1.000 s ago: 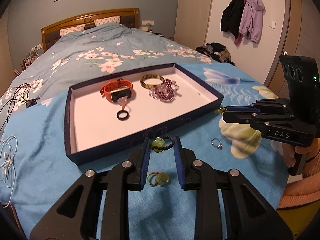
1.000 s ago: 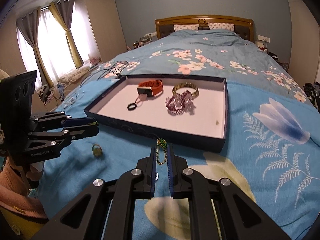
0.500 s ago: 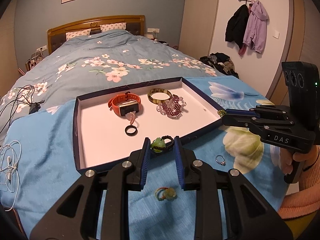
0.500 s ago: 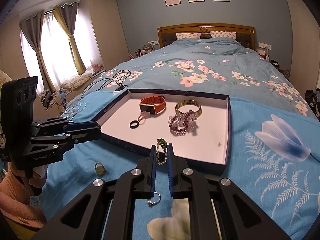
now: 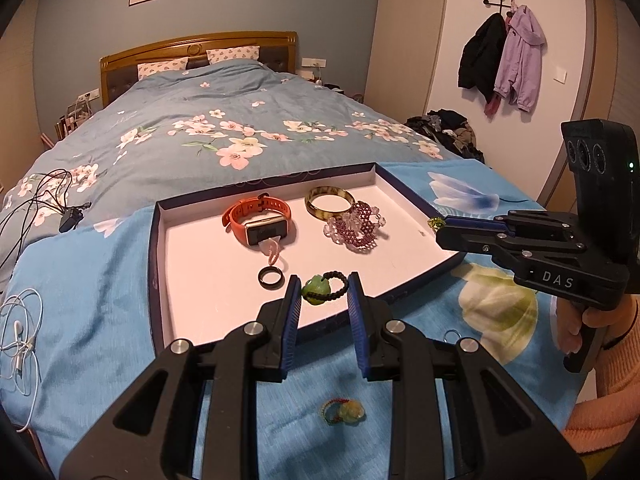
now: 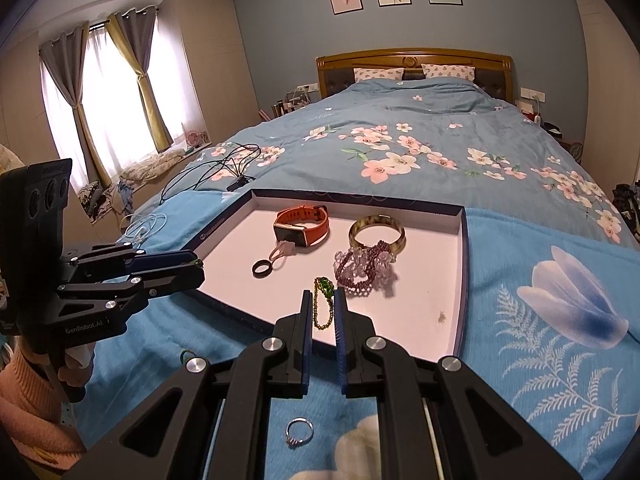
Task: Organize jewelry
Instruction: 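Carry the green chain and green ring over the tray with both tools, then lower both tools into the tray and open them to release the items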
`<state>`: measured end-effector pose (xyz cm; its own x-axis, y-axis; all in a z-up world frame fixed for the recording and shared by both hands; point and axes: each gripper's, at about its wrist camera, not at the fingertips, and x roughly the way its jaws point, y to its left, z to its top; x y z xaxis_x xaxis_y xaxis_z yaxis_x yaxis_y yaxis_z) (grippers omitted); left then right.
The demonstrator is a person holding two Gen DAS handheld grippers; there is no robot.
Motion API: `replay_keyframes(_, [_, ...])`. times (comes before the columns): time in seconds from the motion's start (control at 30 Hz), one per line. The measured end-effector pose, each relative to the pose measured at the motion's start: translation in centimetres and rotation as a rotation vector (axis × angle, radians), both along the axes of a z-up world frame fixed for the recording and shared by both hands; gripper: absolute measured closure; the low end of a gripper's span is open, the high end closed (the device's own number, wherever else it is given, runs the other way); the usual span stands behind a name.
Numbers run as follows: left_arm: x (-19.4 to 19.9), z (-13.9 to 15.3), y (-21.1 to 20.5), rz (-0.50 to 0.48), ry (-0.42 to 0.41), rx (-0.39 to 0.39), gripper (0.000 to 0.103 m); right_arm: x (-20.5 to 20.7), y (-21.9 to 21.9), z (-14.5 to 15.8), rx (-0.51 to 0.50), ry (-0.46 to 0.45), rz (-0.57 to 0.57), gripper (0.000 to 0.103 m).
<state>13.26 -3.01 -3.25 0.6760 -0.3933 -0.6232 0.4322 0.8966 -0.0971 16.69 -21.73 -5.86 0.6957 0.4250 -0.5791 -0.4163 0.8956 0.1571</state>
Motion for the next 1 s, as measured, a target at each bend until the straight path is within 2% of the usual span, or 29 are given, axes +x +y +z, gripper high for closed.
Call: replay_keyframes(1.0, [4.4,-2.0,-0.2,0.048,0.047,0.026,0.079,4.2,1.1,-0.8,-0.017,0.038,0.003,0.094])
